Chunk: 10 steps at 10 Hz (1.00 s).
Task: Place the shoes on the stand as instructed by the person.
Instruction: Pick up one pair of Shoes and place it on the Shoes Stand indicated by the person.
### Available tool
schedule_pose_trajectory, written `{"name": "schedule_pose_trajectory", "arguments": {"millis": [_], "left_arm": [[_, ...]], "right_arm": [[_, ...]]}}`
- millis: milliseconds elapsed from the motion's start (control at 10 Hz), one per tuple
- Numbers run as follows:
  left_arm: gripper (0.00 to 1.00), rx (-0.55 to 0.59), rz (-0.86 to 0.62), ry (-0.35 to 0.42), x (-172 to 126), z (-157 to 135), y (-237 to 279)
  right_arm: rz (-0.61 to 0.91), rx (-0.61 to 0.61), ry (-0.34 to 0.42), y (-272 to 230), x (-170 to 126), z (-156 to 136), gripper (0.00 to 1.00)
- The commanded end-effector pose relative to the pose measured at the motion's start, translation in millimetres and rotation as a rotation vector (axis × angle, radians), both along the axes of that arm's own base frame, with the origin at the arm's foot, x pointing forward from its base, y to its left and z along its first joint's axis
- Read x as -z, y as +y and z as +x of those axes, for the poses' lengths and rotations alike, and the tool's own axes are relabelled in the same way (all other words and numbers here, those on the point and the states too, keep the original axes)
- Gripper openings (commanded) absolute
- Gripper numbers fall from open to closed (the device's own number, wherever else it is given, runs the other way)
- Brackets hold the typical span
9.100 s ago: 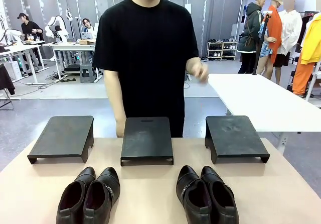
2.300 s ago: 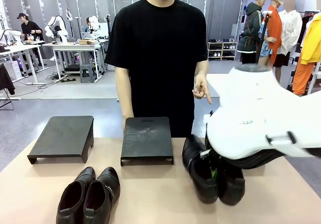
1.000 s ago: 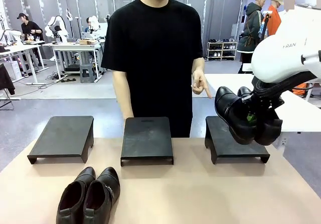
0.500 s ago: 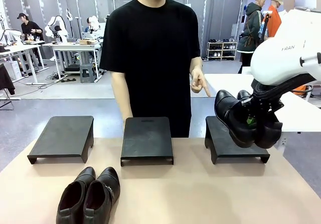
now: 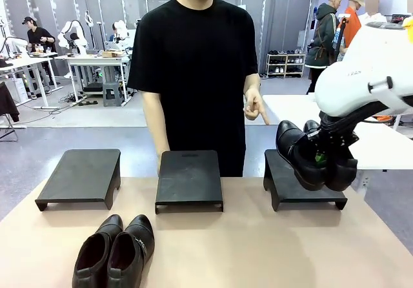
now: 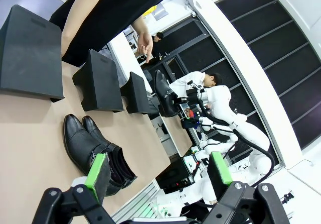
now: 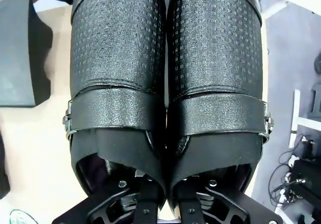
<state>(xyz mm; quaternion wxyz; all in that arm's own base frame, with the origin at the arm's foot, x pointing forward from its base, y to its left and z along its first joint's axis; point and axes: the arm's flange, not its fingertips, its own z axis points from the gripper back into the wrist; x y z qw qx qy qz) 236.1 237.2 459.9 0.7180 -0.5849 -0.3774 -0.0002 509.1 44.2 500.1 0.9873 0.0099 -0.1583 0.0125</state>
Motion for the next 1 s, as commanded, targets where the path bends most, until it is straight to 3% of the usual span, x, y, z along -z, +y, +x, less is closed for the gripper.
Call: {"name": "schedule_pose_trajectory", "arguments": {"millis": [0,300,900], "left_arm": [[1.00,0.011,-0.001,-0.013,1,-1,1],[1.00,0.011,-0.001,-0.013,1,-1,1],[1.00,0.011,-0.001,-0.013,1,-1,1]], "right_arm": [[-0.034,0.039,-0.046,1,-6,28,0.08],[-0.043,0.051,-0.052,-1,18,55,0.08],[-0.019,0.057,-0.089,-13,54,77,0.08]]}}
